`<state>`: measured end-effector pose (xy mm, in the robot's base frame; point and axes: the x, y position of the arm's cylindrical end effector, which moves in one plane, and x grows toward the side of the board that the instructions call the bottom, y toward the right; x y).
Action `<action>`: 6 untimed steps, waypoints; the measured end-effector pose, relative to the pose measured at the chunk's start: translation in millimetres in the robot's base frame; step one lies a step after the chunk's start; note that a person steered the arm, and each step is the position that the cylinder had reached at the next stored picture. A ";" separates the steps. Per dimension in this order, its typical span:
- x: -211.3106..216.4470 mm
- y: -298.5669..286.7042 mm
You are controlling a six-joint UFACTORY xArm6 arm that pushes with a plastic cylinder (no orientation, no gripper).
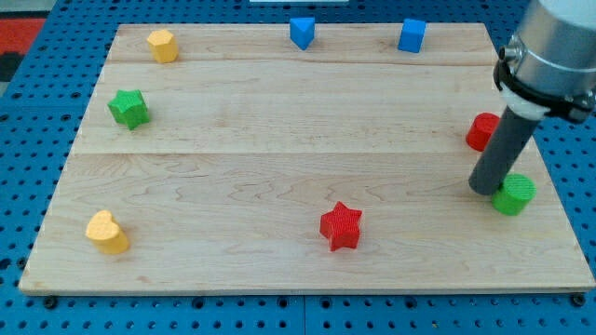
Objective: Move the green circle to the bottom of the board
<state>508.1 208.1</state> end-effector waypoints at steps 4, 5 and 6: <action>33.2 37.1; -1.3 87.7; -36.5 81.0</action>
